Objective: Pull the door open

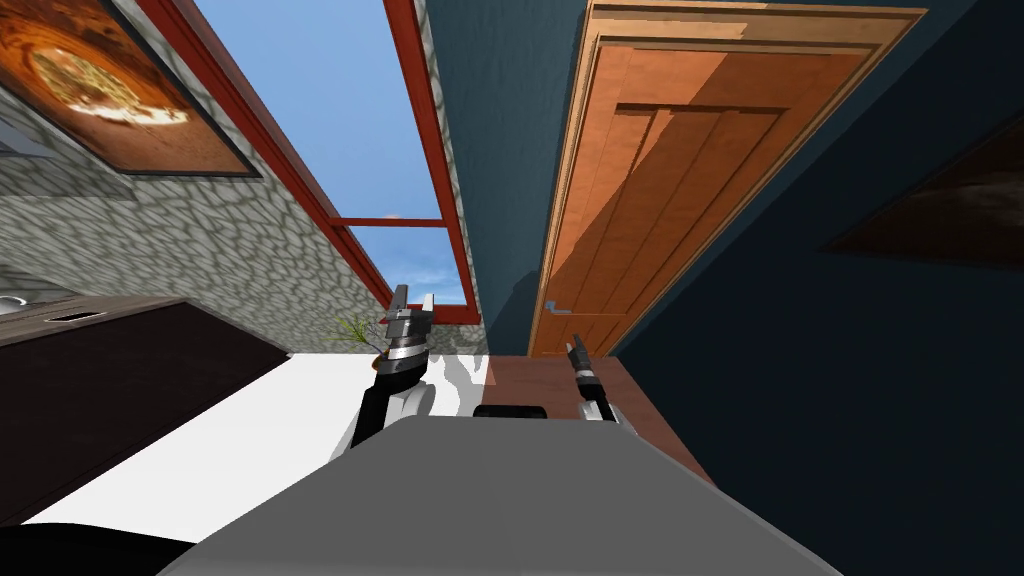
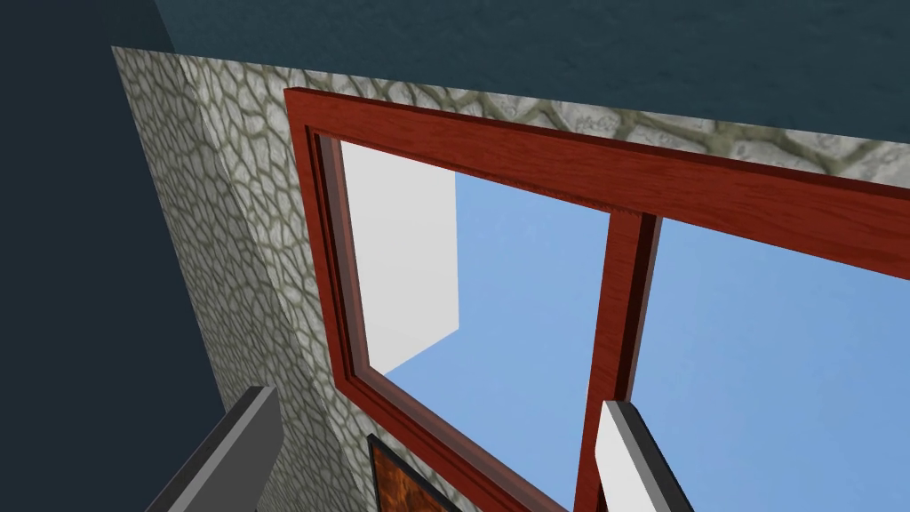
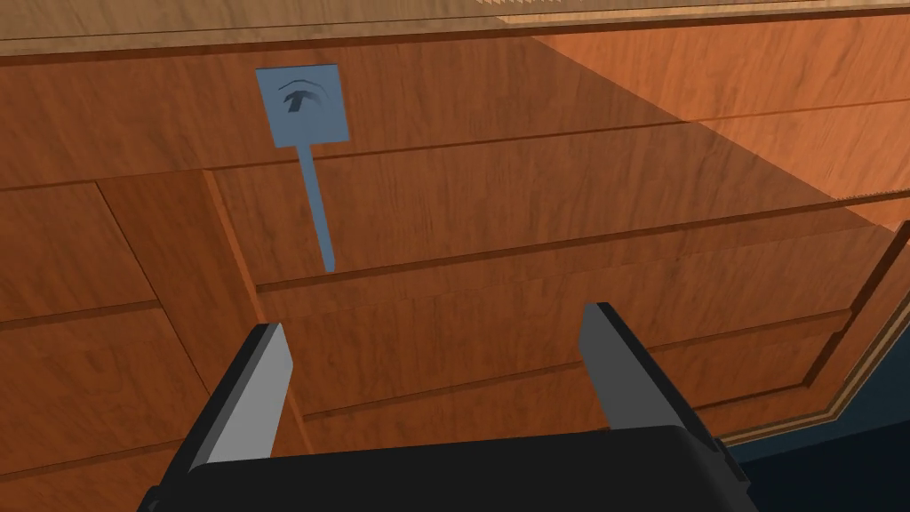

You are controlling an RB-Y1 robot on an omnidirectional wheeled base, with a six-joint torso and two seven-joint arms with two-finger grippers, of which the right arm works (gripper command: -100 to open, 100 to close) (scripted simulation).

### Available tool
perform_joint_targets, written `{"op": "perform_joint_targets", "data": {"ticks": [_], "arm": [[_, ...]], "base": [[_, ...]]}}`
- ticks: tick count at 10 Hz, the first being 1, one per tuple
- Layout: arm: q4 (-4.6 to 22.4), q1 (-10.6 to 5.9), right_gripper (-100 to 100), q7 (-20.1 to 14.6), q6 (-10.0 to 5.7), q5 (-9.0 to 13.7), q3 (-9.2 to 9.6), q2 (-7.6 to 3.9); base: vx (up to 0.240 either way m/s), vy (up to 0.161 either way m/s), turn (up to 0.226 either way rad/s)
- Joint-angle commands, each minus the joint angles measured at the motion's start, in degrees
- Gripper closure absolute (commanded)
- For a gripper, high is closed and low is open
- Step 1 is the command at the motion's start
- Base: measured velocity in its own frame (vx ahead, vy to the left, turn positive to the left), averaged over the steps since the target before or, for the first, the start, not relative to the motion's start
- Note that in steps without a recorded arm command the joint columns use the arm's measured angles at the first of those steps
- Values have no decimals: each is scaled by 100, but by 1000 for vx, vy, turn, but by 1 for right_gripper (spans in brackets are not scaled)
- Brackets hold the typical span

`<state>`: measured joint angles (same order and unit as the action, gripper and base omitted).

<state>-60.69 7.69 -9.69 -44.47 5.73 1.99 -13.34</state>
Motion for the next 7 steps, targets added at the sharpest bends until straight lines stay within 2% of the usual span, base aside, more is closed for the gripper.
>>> {"op": "perform_joint_targets", "data": {"ticks": [1, 5, 7], "arm": [[245, -72, -100, -32, -57, 5, 2, -39], [972, -281, -100, -128, -213, 21, 10, -159], [1176, -340, -100, -155, -257, 26, 12, -192]], "base": [[99, -15, 66], [131, -18, 67], [122, -45, 47]]}}
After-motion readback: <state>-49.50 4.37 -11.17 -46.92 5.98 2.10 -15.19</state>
